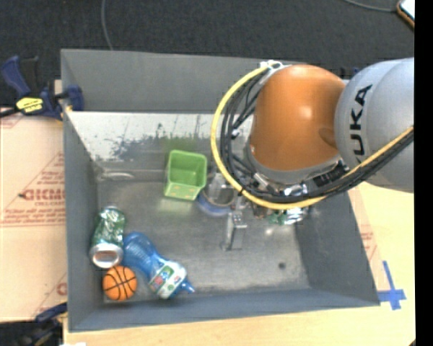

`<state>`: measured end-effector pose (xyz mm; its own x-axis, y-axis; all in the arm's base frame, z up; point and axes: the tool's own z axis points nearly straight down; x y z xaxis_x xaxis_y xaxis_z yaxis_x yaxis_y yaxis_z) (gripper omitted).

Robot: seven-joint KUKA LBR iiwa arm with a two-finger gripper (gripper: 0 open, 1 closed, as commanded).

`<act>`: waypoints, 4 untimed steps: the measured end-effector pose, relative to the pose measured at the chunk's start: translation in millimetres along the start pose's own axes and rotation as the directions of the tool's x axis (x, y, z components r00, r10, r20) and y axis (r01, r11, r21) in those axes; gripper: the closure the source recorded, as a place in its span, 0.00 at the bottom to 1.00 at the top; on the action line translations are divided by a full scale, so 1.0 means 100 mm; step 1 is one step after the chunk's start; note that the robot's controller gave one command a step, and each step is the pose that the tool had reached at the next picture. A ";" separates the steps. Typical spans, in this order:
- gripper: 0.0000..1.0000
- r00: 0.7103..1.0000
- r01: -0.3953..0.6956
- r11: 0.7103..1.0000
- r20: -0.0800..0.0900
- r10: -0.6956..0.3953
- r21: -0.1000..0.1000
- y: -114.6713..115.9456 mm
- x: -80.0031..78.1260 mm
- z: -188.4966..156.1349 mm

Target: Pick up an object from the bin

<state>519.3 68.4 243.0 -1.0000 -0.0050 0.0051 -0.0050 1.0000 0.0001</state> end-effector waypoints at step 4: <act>0.00 0.930 0.367 0.930 0.010 -0.367 0.003 -0.49 -0.89 1.18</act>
Offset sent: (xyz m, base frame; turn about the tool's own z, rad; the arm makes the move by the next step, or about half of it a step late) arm 0.0980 -0.0379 -0.0830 -0.4073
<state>608.3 20.1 124.6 -0.9282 -0.3720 -0.0049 -0.3720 0.9282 -0.0007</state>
